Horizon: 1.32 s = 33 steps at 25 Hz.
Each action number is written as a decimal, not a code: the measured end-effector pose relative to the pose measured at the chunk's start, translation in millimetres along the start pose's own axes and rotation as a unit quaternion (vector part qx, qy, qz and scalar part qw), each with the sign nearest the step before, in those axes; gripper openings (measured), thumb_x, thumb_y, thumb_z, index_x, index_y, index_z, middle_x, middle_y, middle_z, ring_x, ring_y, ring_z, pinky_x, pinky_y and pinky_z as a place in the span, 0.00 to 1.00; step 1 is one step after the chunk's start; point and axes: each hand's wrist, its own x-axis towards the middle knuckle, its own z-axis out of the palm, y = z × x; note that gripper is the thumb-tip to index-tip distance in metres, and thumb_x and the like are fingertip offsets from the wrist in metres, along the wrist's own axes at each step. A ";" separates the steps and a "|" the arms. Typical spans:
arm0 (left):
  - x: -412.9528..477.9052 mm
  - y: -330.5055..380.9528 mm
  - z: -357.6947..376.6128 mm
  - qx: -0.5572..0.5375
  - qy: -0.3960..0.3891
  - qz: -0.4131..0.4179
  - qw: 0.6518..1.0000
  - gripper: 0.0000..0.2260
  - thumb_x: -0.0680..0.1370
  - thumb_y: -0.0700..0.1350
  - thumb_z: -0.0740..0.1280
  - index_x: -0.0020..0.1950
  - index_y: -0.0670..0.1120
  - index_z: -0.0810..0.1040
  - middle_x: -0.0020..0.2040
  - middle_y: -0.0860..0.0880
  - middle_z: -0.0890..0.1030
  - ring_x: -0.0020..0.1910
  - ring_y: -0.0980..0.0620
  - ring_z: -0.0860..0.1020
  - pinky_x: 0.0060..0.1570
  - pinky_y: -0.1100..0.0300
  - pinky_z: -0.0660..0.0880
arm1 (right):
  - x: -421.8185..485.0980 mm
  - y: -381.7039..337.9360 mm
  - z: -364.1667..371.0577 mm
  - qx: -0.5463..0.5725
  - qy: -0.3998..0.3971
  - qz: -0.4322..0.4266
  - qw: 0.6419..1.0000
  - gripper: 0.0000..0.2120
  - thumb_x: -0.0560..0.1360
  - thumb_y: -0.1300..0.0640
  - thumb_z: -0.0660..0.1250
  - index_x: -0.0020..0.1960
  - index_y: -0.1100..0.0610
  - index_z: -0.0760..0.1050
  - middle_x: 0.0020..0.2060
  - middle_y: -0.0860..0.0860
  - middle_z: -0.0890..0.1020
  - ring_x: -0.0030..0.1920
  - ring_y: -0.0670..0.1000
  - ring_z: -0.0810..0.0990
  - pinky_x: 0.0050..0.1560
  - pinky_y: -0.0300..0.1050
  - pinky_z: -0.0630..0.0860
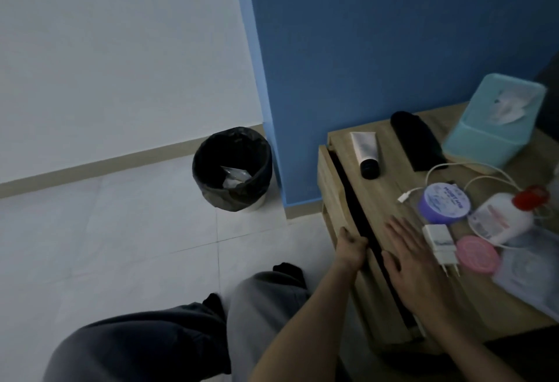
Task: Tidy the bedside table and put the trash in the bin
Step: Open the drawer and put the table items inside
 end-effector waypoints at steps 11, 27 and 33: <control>-48.7 3.0 -106.1 0.045 0.037 0.012 0.998 0.20 0.78 0.39 0.62 0.70 0.44 0.65 0.66 0.41 0.73 0.59 0.43 0.75 0.58 0.51 0.75 | -0.8 -1.6 -0.3 -0.014 -0.029 0.002 0.999 0.24 0.74 0.60 0.64 0.69 0.60 0.66 0.70 0.58 0.69 0.71 0.57 0.64 0.69 0.59 0.63; -93.8 18.6 -80.4 0.211 0.274 0.315 0.884 0.25 0.76 0.39 0.65 0.72 0.50 0.63 0.75 0.51 0.60 0.74 0.53 0.59 0.73 0.52 0.60 | -41.8 -21.6 -45.0 0.157 0.125 0.103 0.974 0.14 0.75 0.61 0.59 0.57 0.63 0.76 0.57 0.60 0.80 0.59 0.55 0.76 0.58 0.48 0.69; -115.6 38.5 40.9 0.377 -0.012 0.401 0.835 0.22 0.74 0.42 0.65 0.67 0.48 0.68 0.69 0.47 0.66 0.66 0.48 0.69 0.64 0.56 0.70 | -63.0 49.1 -72.8 -0.024 0.131 0.224 0.965 0.17 0.69 0.58 0.71 0.55 0.64 0.74 0.53 0.64 0.78 0.56 0.62 0.74 0.56 0.57 0.72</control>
